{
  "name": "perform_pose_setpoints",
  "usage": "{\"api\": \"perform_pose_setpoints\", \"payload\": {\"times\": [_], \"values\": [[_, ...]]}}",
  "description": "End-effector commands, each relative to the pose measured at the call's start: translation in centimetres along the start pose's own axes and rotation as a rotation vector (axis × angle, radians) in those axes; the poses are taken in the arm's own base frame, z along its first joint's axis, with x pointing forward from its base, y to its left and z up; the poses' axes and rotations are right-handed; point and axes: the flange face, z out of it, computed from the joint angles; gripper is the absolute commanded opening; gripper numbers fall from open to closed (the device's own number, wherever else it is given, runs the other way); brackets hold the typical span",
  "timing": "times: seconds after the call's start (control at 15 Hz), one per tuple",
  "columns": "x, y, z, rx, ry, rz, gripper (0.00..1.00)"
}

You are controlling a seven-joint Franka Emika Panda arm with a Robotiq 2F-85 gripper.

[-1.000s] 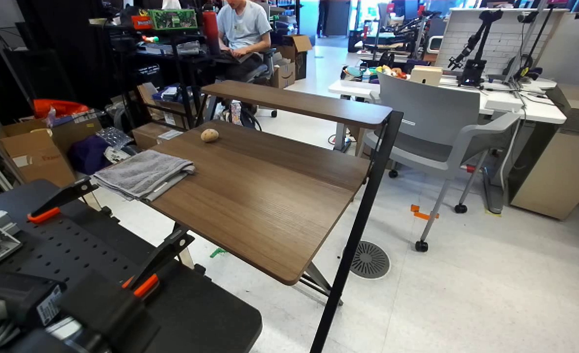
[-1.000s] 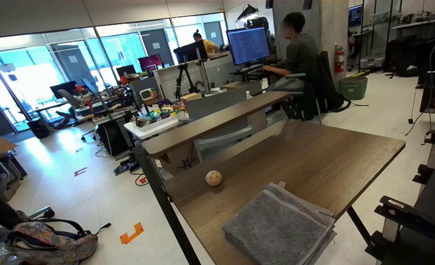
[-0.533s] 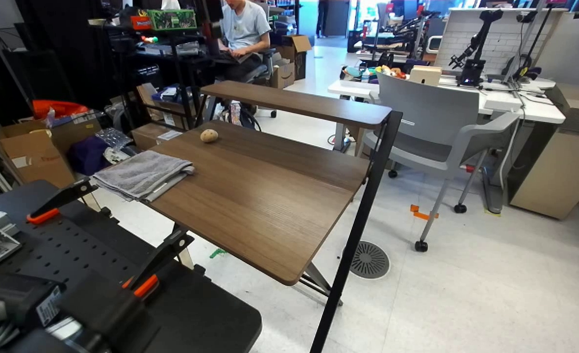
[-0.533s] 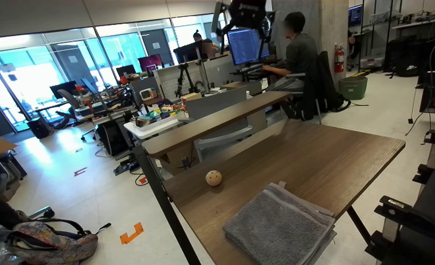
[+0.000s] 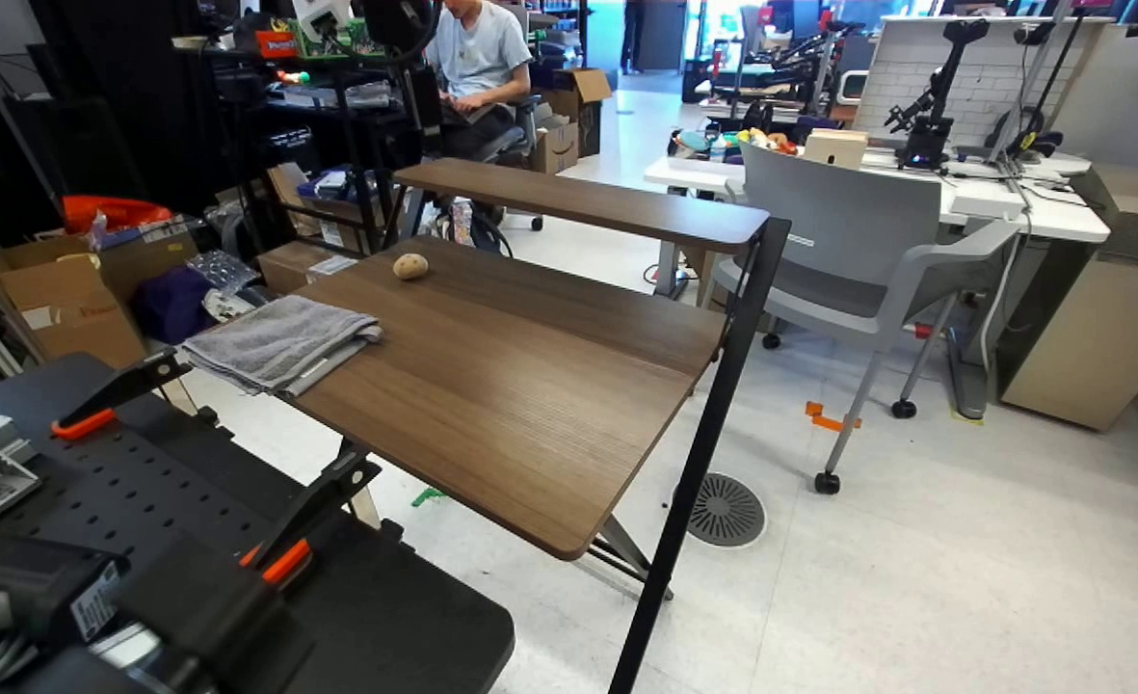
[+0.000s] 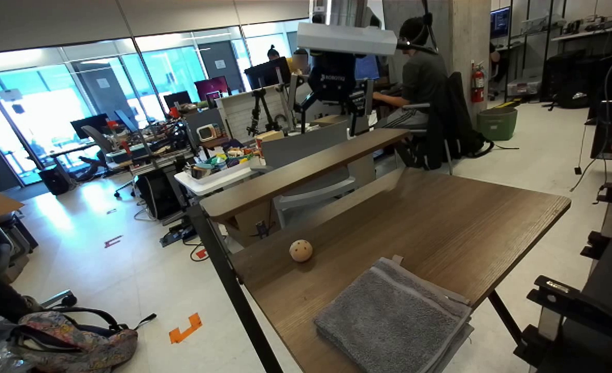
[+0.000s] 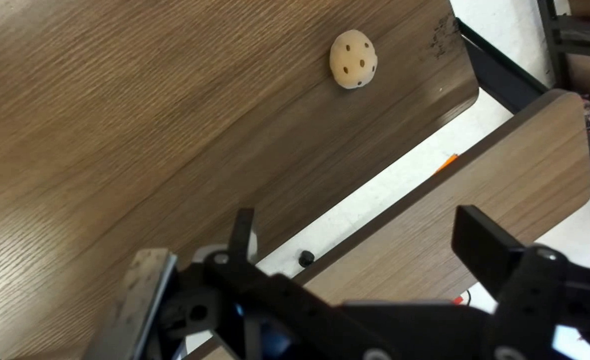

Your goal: Move the brown object to the right, the use the gray towel to wipe the table

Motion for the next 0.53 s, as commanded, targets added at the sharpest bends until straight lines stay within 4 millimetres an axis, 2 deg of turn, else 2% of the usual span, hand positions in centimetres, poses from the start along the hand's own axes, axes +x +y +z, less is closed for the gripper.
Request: {"api": "perform_pose_setpoints", "payload": {"times": [0.0,0.2,0.47], "values": [[0.3,0.1,-0.1,-0.002,0.017,0.006,1.00],[0.1,-0.4,1.9,-0.024,-0.049,-0.017,1.00],[-0.5,-1.2,5.6,-0.101,-0.100,-0.022,1.00]]}}
